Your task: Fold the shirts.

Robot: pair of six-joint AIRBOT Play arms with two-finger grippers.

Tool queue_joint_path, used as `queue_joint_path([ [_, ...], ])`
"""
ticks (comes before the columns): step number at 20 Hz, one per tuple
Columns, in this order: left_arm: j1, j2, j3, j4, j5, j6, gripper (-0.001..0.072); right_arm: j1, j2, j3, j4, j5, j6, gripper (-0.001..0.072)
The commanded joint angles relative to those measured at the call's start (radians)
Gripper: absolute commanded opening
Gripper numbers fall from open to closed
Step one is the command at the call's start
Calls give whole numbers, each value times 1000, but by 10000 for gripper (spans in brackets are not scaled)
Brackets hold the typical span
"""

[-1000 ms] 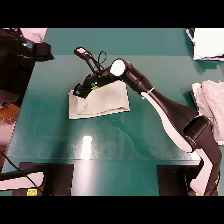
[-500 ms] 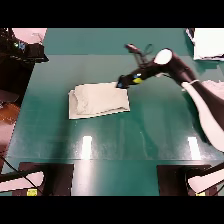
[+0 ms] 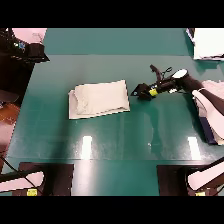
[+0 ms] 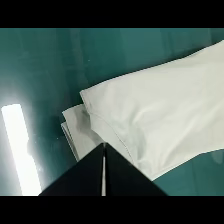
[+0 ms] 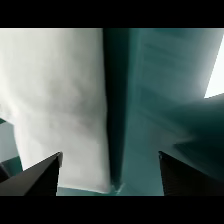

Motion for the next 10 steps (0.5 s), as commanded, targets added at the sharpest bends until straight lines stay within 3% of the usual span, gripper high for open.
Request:
queue_joint_path([
  [1, 0, 1, 1, -2, 5, 0, 25, 35, -81, 5, 146, 8, -56, 709],
  [6, 0, 1, 1, -2, 3, 0, 25, 163, -195, 189, 146, 13, -53, 673],
  [10, 0, 1, 1, -2, -22, 0, 26, 211, -248, 290, 143, 13, -61, 150],
])
